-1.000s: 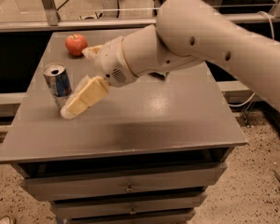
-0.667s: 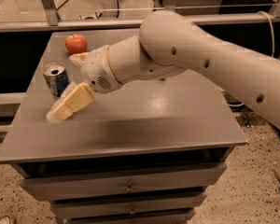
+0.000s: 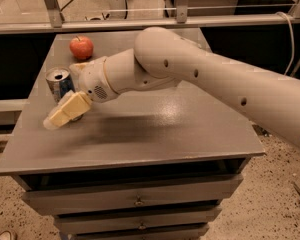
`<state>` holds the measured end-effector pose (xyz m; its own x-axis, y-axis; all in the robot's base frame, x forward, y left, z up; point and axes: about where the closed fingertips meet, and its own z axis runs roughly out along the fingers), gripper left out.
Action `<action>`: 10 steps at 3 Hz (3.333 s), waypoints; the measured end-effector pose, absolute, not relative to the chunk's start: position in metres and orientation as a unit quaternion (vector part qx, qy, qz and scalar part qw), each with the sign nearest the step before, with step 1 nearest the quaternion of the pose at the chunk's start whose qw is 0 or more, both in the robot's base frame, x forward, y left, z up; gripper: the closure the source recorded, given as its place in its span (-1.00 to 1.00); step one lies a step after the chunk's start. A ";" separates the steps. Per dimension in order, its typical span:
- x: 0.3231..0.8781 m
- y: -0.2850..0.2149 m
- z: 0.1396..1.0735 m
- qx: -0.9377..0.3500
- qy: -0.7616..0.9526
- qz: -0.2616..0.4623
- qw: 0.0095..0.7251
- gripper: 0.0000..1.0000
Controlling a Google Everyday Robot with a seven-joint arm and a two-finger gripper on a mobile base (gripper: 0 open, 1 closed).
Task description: Knock redbull can over
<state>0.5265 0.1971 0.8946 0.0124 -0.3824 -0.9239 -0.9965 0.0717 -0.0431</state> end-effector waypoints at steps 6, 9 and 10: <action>0.575 0.118 0.956 -0.616 0.579 0.282 0.453 1.00; 0.528 0.086 0.909 -0.852 0.430 0.120 0.272 1.00; 0.528 0.089 0.889 -0.879 0.425 0.091 0.196 1.00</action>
Offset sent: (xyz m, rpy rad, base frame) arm 0.0389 -0.0250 -0.0091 0.0472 0.0694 -0.0806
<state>0.5277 0.0886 0.8889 0.6218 -0.7115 -0.3274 -0.7832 -0.5614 -0.2673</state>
